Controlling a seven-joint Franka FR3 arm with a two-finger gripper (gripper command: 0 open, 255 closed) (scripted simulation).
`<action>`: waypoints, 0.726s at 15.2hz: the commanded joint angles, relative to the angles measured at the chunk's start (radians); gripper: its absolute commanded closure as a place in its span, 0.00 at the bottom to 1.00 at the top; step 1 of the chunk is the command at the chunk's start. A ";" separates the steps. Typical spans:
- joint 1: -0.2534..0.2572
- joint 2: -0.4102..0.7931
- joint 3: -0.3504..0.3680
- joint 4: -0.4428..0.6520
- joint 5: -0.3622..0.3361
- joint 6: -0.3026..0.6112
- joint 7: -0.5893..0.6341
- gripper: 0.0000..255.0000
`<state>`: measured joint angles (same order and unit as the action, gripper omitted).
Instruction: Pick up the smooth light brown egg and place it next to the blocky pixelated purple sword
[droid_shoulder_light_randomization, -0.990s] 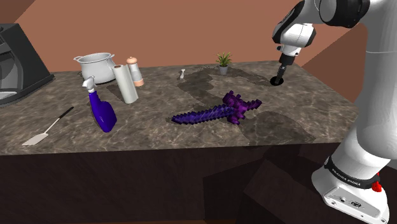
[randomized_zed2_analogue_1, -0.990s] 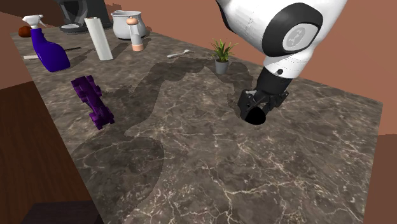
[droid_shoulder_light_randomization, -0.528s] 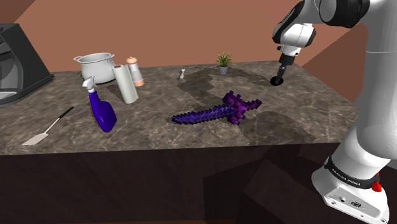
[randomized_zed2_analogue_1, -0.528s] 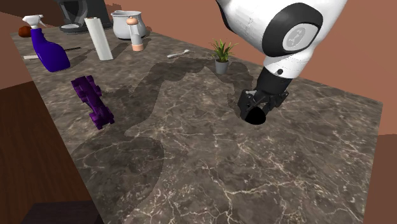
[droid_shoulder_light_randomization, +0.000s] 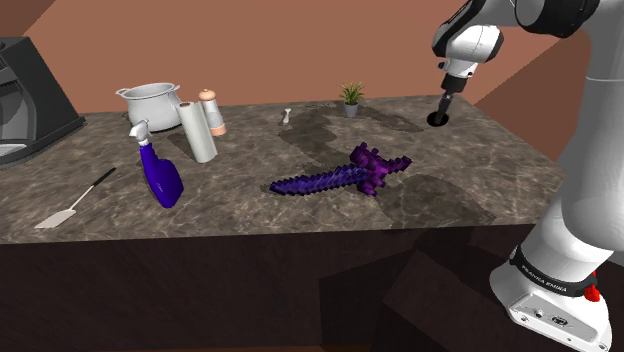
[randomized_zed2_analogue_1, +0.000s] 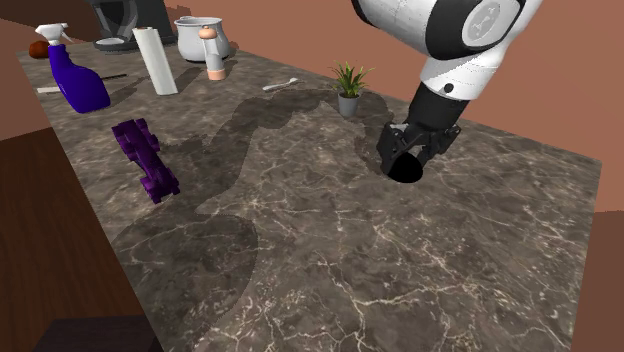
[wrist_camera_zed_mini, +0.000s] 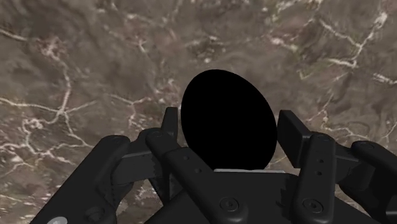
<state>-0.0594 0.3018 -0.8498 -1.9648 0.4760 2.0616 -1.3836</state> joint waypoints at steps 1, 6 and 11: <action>0.007 -0.016 -0.008 0.013 -0.018 -0.022 0.016 1.00; 0.020 -0.053 -0.024 0.044 -0.057 -0.070 0.049 1.00; 0.030 -0.085 -0.036 0.080 -0.092 -0.122 0.080 1.00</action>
<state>-0.0313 0.2267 -0.8816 -1.8903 0.3941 1.9509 -1.3096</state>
